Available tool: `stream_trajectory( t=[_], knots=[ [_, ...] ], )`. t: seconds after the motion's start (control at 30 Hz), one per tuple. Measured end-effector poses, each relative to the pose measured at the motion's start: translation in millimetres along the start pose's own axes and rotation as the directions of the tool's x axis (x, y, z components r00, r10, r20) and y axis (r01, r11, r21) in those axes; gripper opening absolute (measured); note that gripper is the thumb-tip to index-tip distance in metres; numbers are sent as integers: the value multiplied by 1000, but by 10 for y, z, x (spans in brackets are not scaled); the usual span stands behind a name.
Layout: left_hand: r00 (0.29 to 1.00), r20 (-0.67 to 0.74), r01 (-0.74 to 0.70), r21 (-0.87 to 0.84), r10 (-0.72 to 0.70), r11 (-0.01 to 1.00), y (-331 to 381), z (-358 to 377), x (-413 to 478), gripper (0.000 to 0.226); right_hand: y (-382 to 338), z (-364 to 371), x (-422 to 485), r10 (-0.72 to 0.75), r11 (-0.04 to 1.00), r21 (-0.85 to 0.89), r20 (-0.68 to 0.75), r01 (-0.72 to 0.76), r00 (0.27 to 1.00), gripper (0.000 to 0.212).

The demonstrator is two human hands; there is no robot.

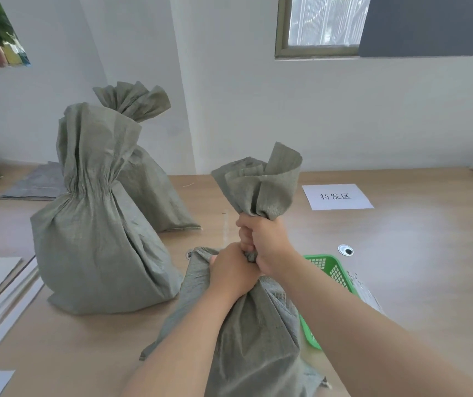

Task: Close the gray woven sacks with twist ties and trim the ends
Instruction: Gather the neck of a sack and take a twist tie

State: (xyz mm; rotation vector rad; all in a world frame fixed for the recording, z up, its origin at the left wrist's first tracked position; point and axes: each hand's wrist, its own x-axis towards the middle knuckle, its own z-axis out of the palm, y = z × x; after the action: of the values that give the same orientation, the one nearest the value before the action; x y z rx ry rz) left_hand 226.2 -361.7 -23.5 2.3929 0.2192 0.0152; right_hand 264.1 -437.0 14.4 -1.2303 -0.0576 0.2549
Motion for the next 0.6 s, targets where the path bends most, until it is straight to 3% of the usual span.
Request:
stream_trajectory(
  t=[0.1, 0.2, 0.33, 0.43, 0.6],
  knots=[
    [1000, 0, 20, 0, -20, 1000, 14, 10, 40, 26, 35, -91, 13, -31, 1000, 7, 54, 30, 998, 32],
    [999, -17, 32, -1, -32, 999, 15, 24, 82, 28, -18, -243, -54, -69, 988, -124, 145, 88, 987, 8],
    [998, -31, 57, -25, -57, 998, 4, 45, 125, 26, -58, -548, -77, -58, 979, -171, 274, 108, 960, 42],
    [996, -63, 59, -20, -60, 998, -24, 64, 171, 53, -48, -811, -106, -48, 961, -259, 206, 101, 977, 55],
    [995, -57, 74, -41, -76, 996, -11, 66, 204, 24, -24, -1411, -152, -62, 915, -400, 5, 59, 998, 50]
  ],
)
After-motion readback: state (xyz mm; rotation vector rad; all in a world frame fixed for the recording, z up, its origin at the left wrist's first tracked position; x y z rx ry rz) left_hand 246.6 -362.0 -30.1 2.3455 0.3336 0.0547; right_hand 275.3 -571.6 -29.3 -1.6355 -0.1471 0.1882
